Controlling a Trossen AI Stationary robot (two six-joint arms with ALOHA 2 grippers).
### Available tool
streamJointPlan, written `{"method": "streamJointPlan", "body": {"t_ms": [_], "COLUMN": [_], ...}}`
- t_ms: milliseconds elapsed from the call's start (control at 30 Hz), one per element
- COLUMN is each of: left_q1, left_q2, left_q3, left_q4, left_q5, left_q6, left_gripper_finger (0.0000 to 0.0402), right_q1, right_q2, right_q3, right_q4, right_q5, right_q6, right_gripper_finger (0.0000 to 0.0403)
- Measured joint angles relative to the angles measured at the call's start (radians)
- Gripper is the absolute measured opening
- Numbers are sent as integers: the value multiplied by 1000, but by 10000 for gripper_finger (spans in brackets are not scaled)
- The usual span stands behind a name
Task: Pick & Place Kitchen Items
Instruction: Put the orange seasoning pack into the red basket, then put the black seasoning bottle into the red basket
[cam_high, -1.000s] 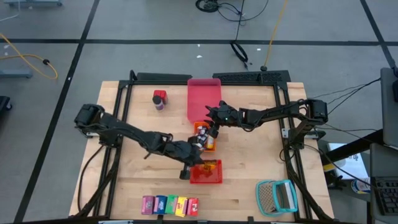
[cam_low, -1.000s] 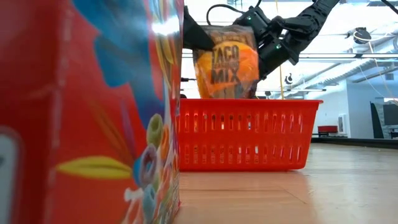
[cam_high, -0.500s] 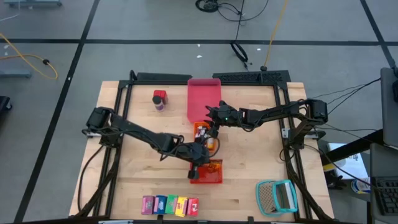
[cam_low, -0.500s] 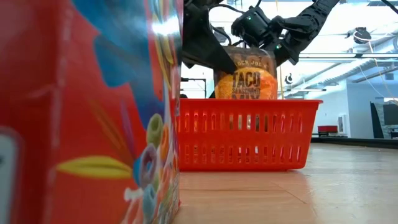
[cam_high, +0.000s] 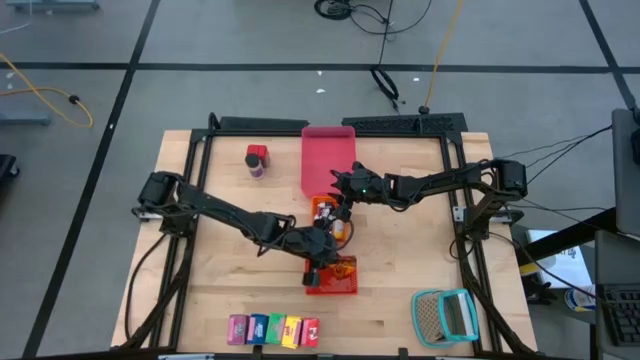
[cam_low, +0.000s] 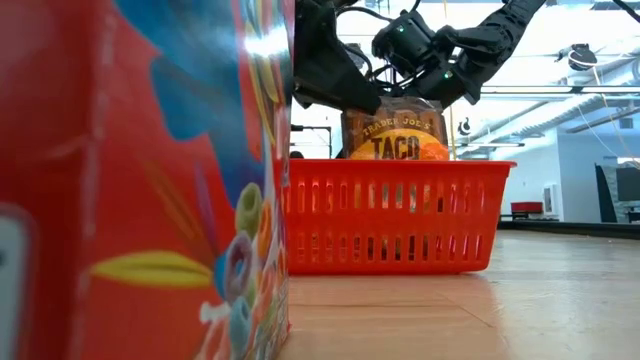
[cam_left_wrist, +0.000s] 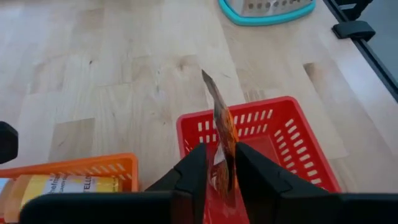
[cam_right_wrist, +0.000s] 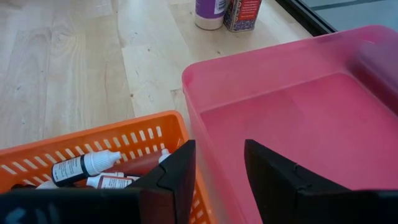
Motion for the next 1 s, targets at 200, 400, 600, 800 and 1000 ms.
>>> {"method": "streamJointPlan", "body": {"t_ms": [200, 400, 600, 800, 1000], "left_q1": [-2, -1, 0, 23, 53], "left_q2": [-69, -156, -230, -283, -315], "left_q3": [0, 1, 1, 1, -13], "left_q4": [-61, -241, -386, -607, -802], "left_q5": [-61, -244, -446, -646, -765], "left_q6": [6, -29, -127, -317, -519], "left_gripper_finger": [101, 104, 104, 104, 104], "right_q1": [0, 0, 0, 0, 0], "right_q2": [0, 0, 0, 0, 0], "right_q3": [0, 0, 0, 0, 0], "right_q4": [0, -1, 0, -1, -1], "right_q5": [0, 0, 0, 0, 0], "right_q6": [0, 0, 0, 0, 0], "right_gripper_finger": [132, 132, 132, 132, 132]}}
